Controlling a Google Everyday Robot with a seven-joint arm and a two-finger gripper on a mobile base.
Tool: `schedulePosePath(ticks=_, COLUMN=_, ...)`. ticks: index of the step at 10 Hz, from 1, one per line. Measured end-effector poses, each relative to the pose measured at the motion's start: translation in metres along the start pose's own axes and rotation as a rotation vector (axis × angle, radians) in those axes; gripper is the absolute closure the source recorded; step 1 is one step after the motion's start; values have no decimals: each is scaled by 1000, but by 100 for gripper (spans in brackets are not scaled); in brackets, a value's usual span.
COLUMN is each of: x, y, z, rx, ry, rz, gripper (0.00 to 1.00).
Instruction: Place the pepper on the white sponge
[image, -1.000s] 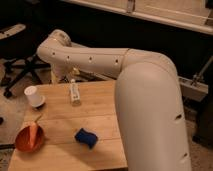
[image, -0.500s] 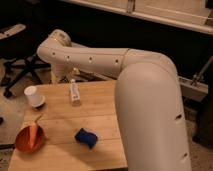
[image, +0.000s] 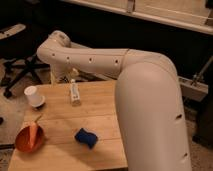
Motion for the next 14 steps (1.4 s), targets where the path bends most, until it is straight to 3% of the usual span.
schedulePosePath(ticks=3, x=-26, y=-75, z=5, rx=118, ry=-27, rz=45, gripper=20)
schedulePosePath(ticks=8, x=-80, y=-153, z=12, rx=170, ry=-123, rz=84, gripper=20)
schedulePosePath(ticks=12, x=-99, y=-223, z=15, rx=238, ry=-161, rz=114, gripper=20)
schedulePosePath(ticks=14, x=-109, y=-243, z=23, rx=255, ry=-185, rz=146, gripper=20)
